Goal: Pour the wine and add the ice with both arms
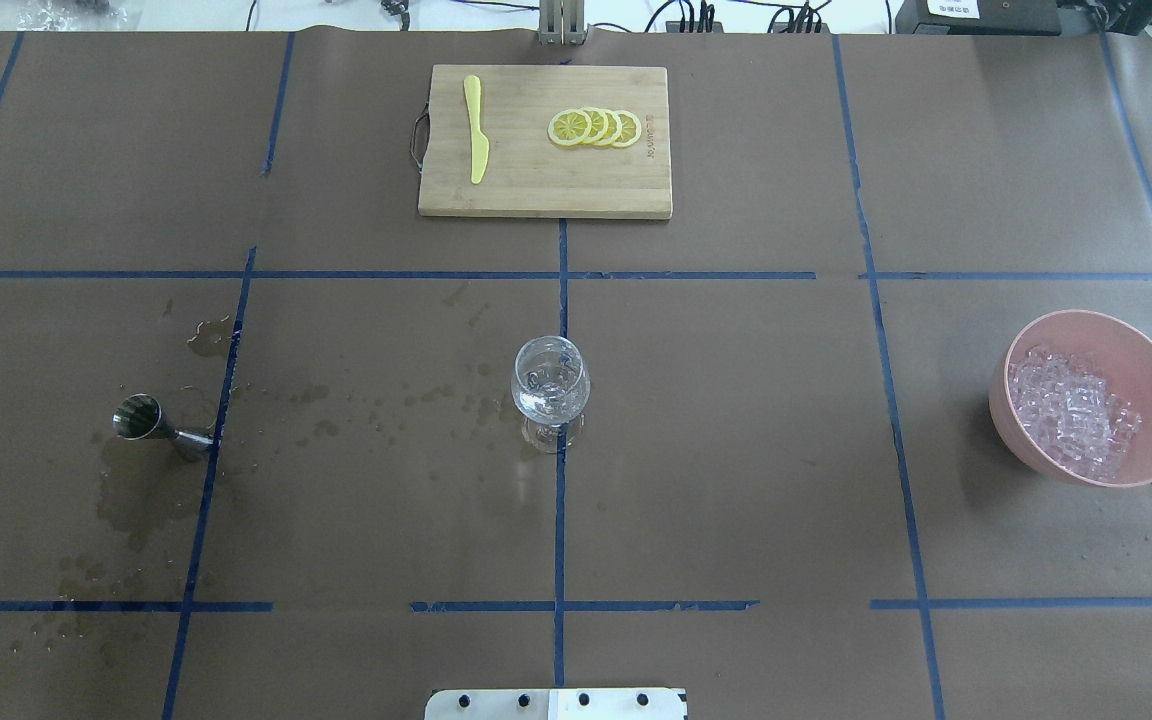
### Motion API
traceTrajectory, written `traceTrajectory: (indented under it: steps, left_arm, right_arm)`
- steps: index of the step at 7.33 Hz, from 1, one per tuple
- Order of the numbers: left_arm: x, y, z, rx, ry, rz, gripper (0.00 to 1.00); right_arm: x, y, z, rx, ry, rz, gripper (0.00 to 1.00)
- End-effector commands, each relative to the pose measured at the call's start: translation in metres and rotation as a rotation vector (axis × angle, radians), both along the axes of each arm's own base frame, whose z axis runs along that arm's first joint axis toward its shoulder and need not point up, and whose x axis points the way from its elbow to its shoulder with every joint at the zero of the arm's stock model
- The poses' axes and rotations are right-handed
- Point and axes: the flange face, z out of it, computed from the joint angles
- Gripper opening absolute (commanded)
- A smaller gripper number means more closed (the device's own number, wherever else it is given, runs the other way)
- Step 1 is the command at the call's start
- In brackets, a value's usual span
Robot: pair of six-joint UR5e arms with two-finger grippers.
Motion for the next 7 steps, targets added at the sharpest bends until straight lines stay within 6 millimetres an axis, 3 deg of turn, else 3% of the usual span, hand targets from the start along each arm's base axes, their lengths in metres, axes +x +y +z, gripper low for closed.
traceTrajectory:
  steps: [1,3,5,7]
  left_arm:
    - [-0.001,-0.008,-0.008,0.042,-0.012,0.004,1.0]
    - [0.0,-0.011,-0.009,0.077,-0.013,0.005,1.0]
    - [0.0,-0.02,-0.026,0.188,-0.011,0.006,1.0]
    - [0.0,-0.038,-0.051,0.37,-0.009,0.0,1.0]
  right_arm:
    - [0.0,-0.001,-0.004,0.007,0.0,0.001,1.0]
    - [0.0,-0.001,-0.004,0.006,-0.002,0.002,1.0]
    - [-0.001,-0.005,-0.017,0.025,-0.015,0.007,1.0]
    - [-0.002,-0.033,-0.041,0.094,-0.016,0.006,1.0]
